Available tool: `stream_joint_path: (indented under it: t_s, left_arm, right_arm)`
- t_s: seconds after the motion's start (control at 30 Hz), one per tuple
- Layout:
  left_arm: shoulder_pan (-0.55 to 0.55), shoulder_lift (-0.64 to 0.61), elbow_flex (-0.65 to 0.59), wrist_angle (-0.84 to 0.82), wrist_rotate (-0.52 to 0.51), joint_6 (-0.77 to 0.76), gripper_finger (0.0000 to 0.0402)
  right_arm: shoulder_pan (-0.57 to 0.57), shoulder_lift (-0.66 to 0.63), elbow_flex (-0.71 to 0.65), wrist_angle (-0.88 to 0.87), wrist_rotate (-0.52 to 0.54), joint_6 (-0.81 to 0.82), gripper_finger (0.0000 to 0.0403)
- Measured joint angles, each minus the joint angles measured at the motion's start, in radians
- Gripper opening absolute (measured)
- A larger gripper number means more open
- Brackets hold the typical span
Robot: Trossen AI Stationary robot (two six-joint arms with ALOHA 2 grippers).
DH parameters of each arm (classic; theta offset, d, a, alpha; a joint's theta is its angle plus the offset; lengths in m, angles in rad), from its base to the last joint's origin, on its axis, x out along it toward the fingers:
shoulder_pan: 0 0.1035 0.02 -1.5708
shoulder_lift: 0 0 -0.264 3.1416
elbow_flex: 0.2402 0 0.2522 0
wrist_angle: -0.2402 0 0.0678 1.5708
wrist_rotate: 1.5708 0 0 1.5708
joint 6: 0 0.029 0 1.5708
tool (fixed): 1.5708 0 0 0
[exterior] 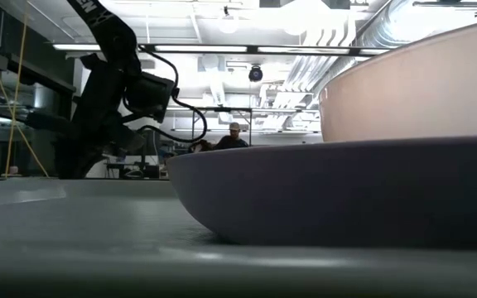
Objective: Set up tray
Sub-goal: Put the light green table napkin on the gray tray to the left of the violet plate
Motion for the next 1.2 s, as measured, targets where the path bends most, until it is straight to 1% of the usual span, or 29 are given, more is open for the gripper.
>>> stream_joint_path:
  t_s: [0.13, 0.53, 0.7, 0.87, 1.2]
  left_arm:
    - [0.020, -0.055, 0.014, 0.025, 0.005, -0.003, 0.0022]
    - [0.018, -0.200, 0.014, -0.108, 0.014, -0.027, 0.0016]
    - [0.018, -0.290, 0.016, -0.145, 0.065, -0.025, 0.0016]
    - [0.018, -0.400, 0.016, -0.171, 0.138, -0.002, 0.0016]
    - [0.018, -0.560, 0.017, -0.187, 0.324, -0.002, 0.0016]
  right_arm:
    - [0.000, 0.000, 0.000, 0.001, 0.000, -0.003, 0.0131]
    - [0.000, 0.000, 0.000, 0.007, 0.000, -0.018, 0.0131]
    - [0.000, 0.000, 0.000, 0.007, 0.000, -0.025, 0.0131]
    - [0.000, 0.000, 0.000, 0.007, 0.000, -0.034, 0.0131]
    - [0.000, 0.000, 0.000, 0.006, 0.003, -0.052, 0.0131]
